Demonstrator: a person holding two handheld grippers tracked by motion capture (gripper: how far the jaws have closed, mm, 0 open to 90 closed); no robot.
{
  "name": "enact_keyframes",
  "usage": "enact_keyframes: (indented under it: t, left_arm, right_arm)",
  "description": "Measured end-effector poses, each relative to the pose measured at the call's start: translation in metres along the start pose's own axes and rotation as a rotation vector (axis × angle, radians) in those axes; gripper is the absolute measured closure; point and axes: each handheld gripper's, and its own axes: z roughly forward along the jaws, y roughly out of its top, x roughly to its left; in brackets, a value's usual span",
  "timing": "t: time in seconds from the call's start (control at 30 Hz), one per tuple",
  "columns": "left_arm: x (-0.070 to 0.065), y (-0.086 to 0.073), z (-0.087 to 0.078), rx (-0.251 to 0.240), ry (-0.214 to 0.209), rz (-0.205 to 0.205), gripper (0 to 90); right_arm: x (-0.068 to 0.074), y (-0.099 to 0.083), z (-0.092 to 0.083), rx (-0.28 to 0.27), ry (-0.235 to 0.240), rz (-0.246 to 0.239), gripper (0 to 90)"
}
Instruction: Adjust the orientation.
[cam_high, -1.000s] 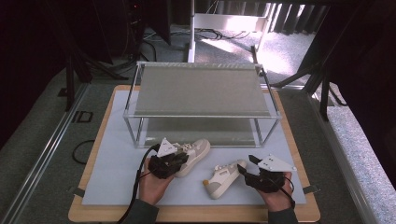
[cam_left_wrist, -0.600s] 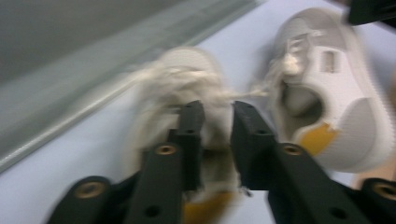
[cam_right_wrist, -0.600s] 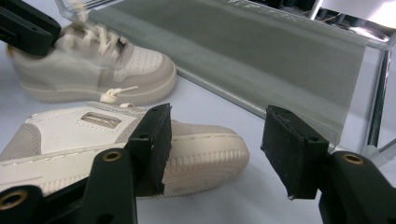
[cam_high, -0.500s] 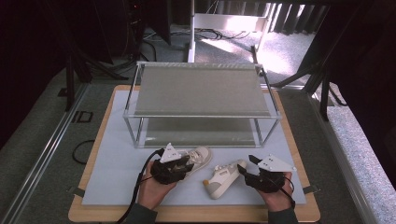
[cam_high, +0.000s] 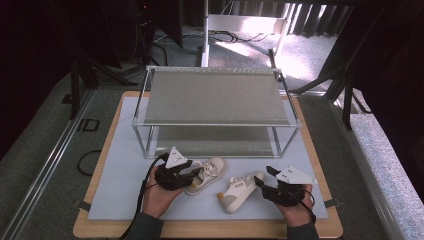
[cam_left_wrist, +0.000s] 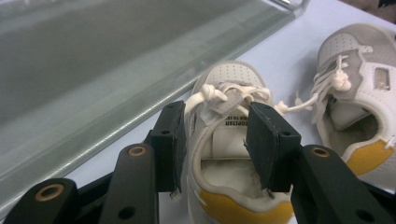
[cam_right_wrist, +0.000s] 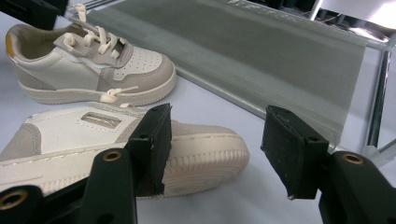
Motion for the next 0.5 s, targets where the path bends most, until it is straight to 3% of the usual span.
enact_keyframes:
  t: [0.43, 0.5]
  left_arm:
    - [0.003, 0.003, 0.022, 0.041, -0.028, 0.026, 60.4]
    - [0.004, 0.004, 0.021, 0.042, -0.015, 0.029, 67.7]
  right_arm:
    - [0.0, 0.0, 0.0, -0.001, 0.001, 0.002, 42.3]
    - [0.0, 0.0, 0.0, -0.002, 0.003, 0.002, 42.3]
